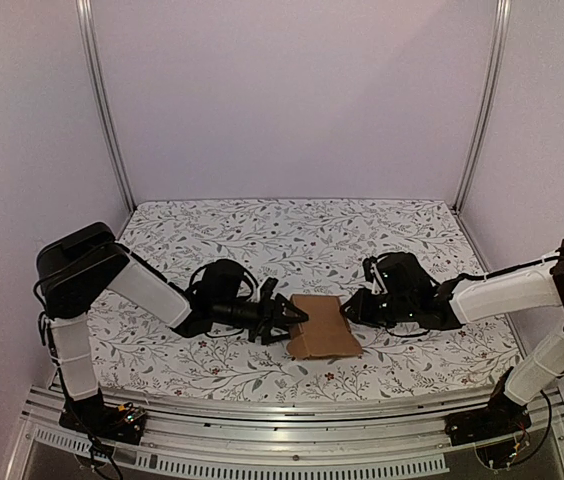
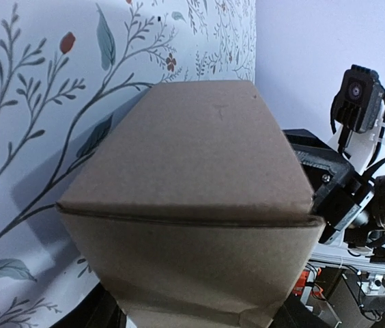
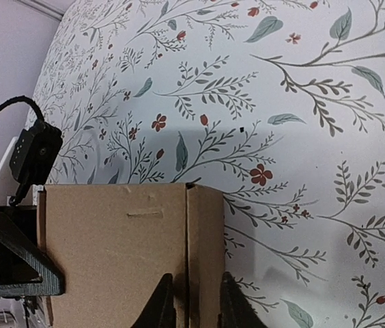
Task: Fold the paper box
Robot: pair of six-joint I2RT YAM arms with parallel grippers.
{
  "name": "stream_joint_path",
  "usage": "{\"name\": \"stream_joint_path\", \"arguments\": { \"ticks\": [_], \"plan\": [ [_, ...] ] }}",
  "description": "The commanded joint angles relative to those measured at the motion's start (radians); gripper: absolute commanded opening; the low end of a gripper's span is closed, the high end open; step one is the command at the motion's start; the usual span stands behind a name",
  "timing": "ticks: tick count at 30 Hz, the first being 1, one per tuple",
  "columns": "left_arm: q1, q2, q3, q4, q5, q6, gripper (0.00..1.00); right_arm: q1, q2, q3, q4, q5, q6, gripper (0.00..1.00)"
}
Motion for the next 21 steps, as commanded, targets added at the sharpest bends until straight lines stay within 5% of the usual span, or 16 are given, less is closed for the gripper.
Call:
{"name": "stream_joint_path", "arguments": {
  "ticks": [1,10,19,21],
  "plan": [
    [0.007,0.003,0.004,0.066,0.047,0.009,0.42,0.010,-0.038,-0.010,-0.009,0.003,-0.040,0.31],
    [0.050,-0.087,-0.031,0.068,0.136,-0.013,0.41,0.008,-0.274,0.012,-0.116,0.013,-0.306,0.60],
    [0.124,-0.256,-0.090,0.043,0.334,-0.055,0.43,0.009,-0.454,0.053,-0.244,-0.209,-0.716,0.81],
    [0.141,-0.295,-0.105,0.048,0.382,-0.076,0.43,0.011,-0.482,0.049,-0.248,-0.274,-0.802,0.95]
  ]
}}
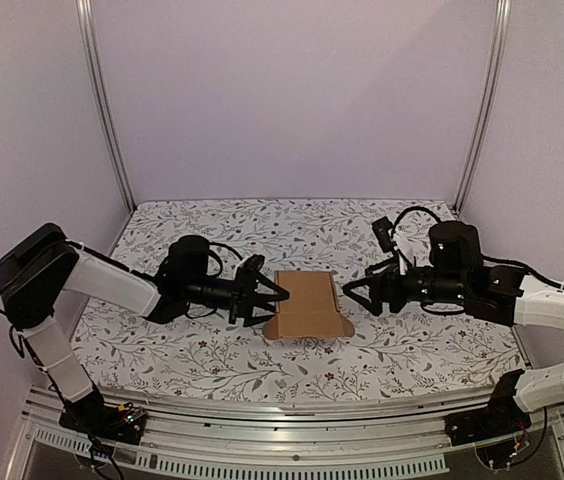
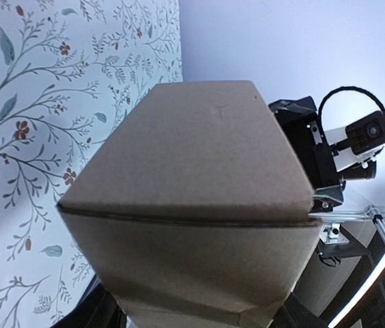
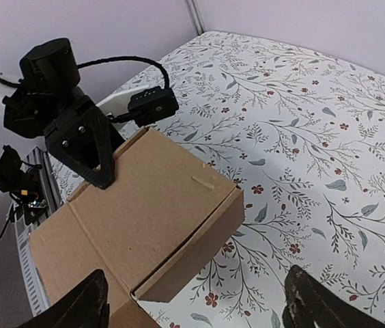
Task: Fold the paper box
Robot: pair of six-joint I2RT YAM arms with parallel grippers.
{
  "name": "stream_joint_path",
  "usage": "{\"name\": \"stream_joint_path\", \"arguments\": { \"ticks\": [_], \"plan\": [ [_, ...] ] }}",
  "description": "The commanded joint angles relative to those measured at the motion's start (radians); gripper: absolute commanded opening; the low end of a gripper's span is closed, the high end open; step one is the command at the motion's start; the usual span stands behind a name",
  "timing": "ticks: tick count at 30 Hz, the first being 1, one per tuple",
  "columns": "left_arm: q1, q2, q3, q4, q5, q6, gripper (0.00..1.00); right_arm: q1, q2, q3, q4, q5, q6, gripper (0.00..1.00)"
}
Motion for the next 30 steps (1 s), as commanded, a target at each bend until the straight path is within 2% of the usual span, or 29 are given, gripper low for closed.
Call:
{"name": "stream_joint_path", "arguments": {
  "ticks": [1,3,7,10,13,16,23,27,30],
  "plan": [
    [0.042,-0.096,-0.039,0.035,0.152,-0.052,0.43,0.019,-0.073,0.011,-0.063,-0.176,-0.295,0.98],
    [0.060,-0.125,-0.062,0.080,0.192,-0.102,0.44,0.051,-0.104,0.001,-0.071,-0.187,-0.416,0.99],
    [0.083,-0.158,-0.102,0.224,0.257,-0.197,0.44,0.131,-0.138,-0.002,-0.091,-0.098,-0.610,0.99],
    [0.088,-0.152,-0.132,0.359,0.310,-0.284,0.43,0.230,-0.162,-0.047,-0.040,0.039,-0.811,0.99],
    [0.088,-0.119,-0.164,0.537,0.357,-0.392,0.42,0.321,-0.165,-0.070,0.035,0.173,-0.979,0.99],
    [0.088,-0.051,-0.190,0.792,0.391,-0.558,0.41,0.389,-0.142,-0.058,0.066,0.296,-1.074,0.99],
    [0.085,-0.049,-0.213,0.804,0.461,-0.580,0.39,0.557,-0.070,-0.033,0.169,0.517,-1.379,0.99],
    [0.075,-0.070,-0.212,0.802,0.466,-0.575,0.40,0.619,-0.006,-0.018,0.198,0.572,-1.548,0.99],
    [0.059,-0.089,-0.213,0.803,0.467,-0.571,0.40,0.641,0.023,-0.021,0.230,0.572,-1.597,0.99]
  ]
}}
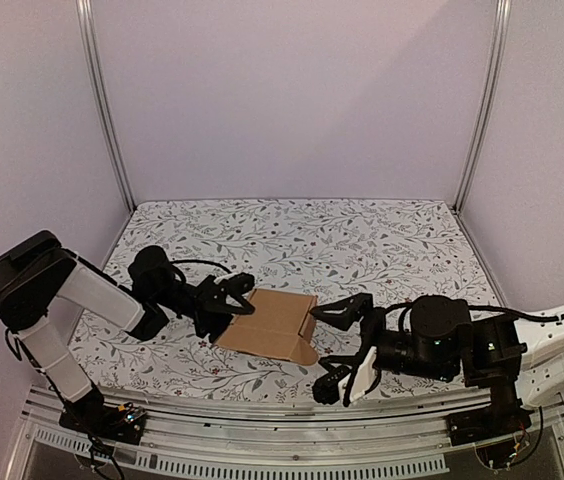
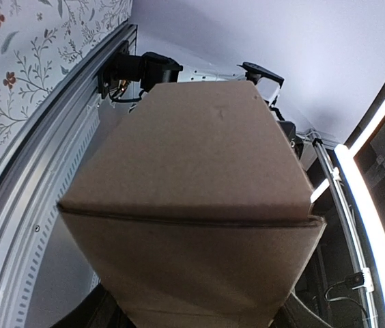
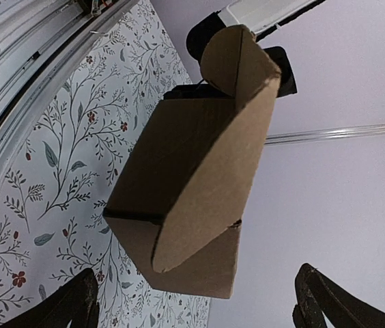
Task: Fold the paper box
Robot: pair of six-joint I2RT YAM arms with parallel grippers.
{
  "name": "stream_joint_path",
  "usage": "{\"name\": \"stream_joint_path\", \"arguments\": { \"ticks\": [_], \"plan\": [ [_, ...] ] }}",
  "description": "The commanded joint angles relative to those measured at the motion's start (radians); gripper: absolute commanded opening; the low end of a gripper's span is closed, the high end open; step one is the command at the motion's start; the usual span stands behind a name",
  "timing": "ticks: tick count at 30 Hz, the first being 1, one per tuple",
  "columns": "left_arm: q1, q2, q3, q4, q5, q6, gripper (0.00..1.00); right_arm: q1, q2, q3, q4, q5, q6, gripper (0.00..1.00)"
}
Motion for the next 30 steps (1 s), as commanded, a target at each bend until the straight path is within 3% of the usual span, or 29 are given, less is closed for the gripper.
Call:
{"name": "stream_joint_path", "arguments": {
  "ticks": [1,12,30],
  "plan": [
    [-0.020,-0.049,-0.003,0.221,0.030,-0.007,0.40,0.034,0.037,0.023,0.077,0.068,-0.167,0.99],
    [-0.064,-0.085,0.002,0.220,0.037,0.005,0.39,0.083,0.116,0.013,0.286,0.104,-0.245,0.99],
    [-0.100,-0.092,0.012,0.221,0.040,0.004,0.39,0.086,0.113,0.019,0.286,0.130,-0.241,0.69]
  ]
}}
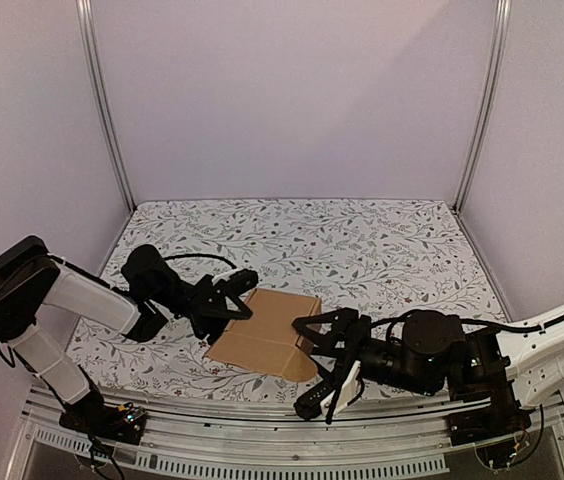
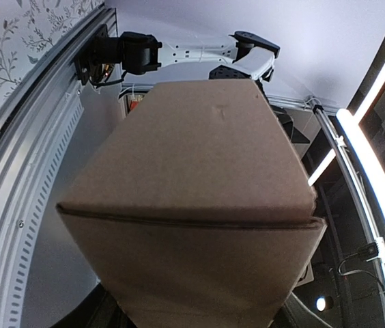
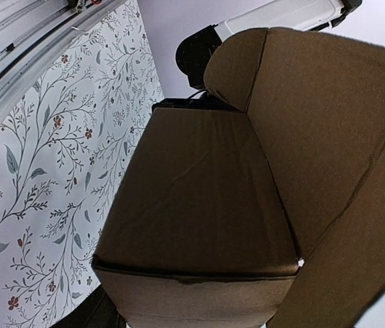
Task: Fold the paper box
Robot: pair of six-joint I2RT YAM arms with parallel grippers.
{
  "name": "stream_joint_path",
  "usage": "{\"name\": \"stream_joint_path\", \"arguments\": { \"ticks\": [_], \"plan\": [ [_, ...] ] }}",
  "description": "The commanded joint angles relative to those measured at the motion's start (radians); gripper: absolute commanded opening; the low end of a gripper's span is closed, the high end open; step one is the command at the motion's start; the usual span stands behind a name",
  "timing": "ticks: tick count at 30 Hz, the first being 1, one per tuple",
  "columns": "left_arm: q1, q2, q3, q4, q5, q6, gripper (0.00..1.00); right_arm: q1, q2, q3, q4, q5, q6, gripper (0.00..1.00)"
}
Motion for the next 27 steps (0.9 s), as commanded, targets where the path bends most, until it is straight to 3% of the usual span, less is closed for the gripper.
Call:
{"name": "stream_joint_path", "arguments": {
  "ticks": [1,8,10,11,12,17,22,27],
  "plan": [
    [-0.037,-0.002,0.011,0.192,0.022,0.007,0.40,0.004,-0.011,0.022,0.040,0.028,0.006,0.67],
    [-0.038,-0.011,0.009,0.192,0.018,0.000,0.60,0.004,-0.015,0.036,0.027,0.033,0.033,0.56],
    [-0.038,-0.014,0.006,0.192,0.012,0.002,0.75,0.003,-0.017,0.036,0.026,0.035,0.038,0.55],
    [-0.038,-0.019,0.005,0.192,0.008,0.006,0.94,0.004,-0.020,0.036,0.023,0.037,0.042,0.54],
    [-0.038,-0.028,0.003,0.193,0.003,0.013,0.99,0.004,-0.023,0.036,0.018,0.042,0.047,0.54],
    [-0.038,-0.111,-0.013,0.192,-0.033,0.059,1.00,0.005,-0.057,0.034,-0.048,0.063,0.103,0.51],
    [-0.024,-0.144,-0.007,0.184,-0.080,0.079,1.00,0.004,-0.107,0.070,-0.235,0.097,0.234,0.52],
    [-0.023,-0.196,-0.006,-0.004,-0.131,0.255,1.00,-0.038,-0.144,0.134,-0.474,0.082,0.479,0.51]
  ]
}}
